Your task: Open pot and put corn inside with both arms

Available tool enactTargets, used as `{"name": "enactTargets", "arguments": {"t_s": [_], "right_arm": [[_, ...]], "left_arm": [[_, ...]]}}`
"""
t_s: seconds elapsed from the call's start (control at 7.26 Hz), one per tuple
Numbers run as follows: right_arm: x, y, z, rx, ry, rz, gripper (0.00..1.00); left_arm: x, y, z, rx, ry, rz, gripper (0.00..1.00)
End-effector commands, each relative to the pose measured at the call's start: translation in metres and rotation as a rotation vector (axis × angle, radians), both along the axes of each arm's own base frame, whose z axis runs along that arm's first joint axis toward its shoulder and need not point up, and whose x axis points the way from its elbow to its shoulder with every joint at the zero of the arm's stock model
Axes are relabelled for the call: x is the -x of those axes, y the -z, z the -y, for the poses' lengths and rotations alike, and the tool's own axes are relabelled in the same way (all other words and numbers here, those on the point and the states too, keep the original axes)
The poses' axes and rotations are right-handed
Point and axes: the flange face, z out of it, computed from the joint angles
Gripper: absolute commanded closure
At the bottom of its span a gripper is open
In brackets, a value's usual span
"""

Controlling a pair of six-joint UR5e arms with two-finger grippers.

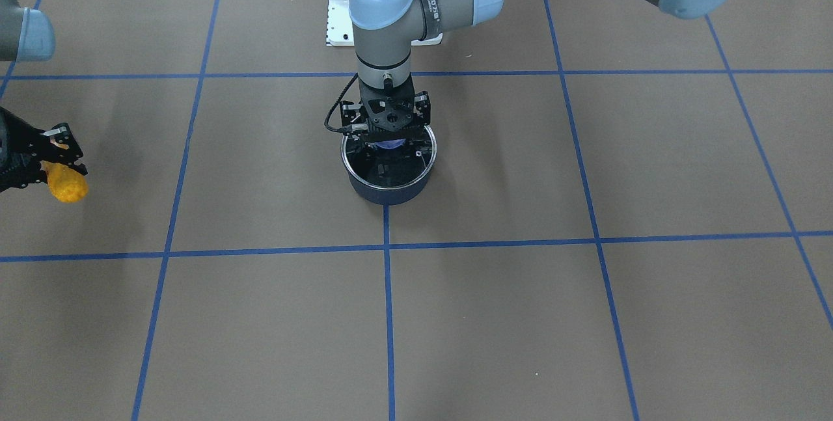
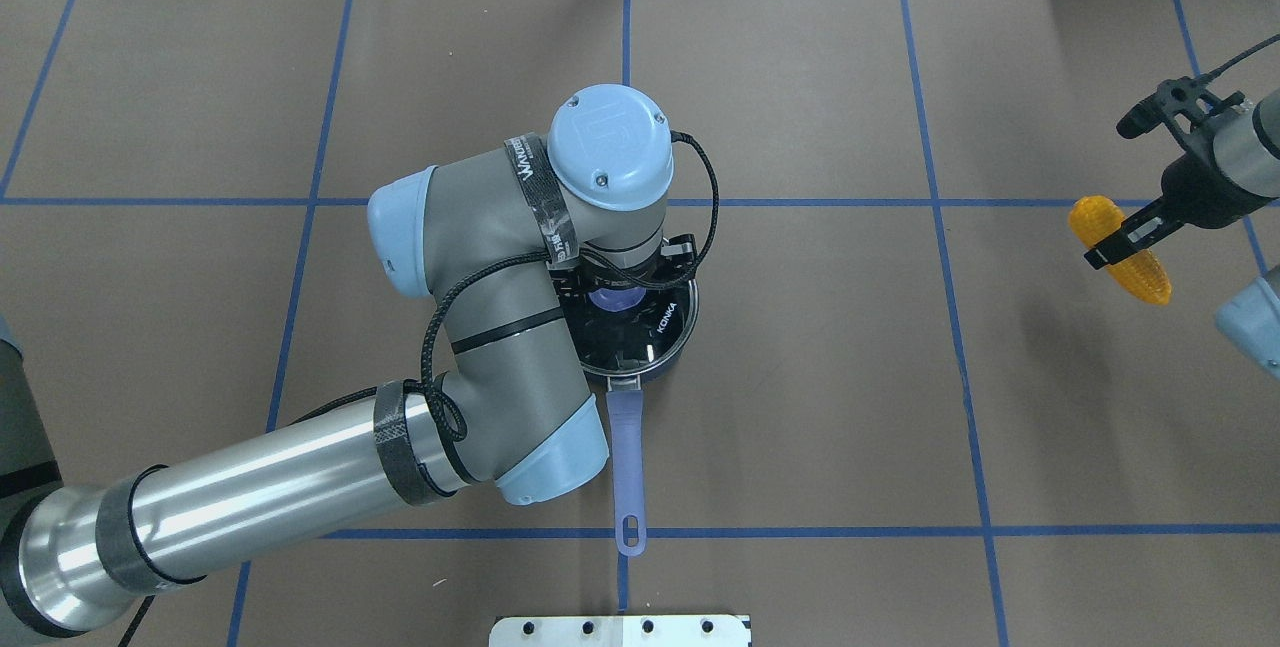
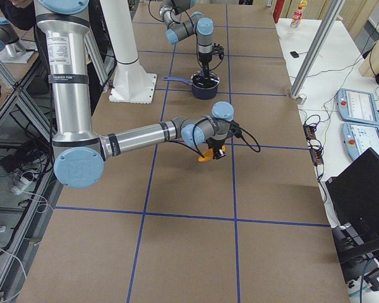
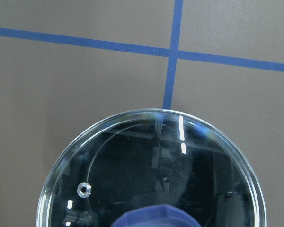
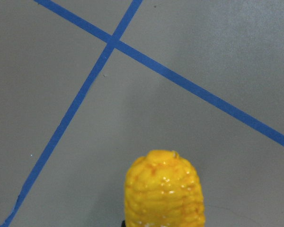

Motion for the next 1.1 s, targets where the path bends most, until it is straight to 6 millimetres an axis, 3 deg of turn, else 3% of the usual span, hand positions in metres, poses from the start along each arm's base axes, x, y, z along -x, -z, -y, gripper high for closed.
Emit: {"name": "enactTargets", "arguments": {"t_s": [0.0,0.28,0.55,0.69,0.96], "right_arm": [[-0.003,0.001,0.001,-0.002,-0.005,0.002,0.82],[-0.004,0.001,0.001,-0.002,-0.008,0.002,0.82],[-0.006,0.004,0.001,-0.001,-0.009,0.01,0.82],[-0.004,0.011,0.007,0.016,-0.008,0.008,0.82],[0.007,0.064,0.025,0.038,-0.019,-0.001,0.82]], "left_arm": [[0.003,0.005,-0.002,-0.002,-0.005,-0.013,0.34],[0.01,0.009,-0.006,-0.006,-0.003,-0.021,0.45],[0.019,0.014,-0.01,-0.005,-0.004,-0.018,0.47],[0.033,0.02,-0.015,-0.012,-0.005,-0.022,0.48],[0.083,-0.013,-0.023,-0.082,-0.039,-0.022,0.48]]}}
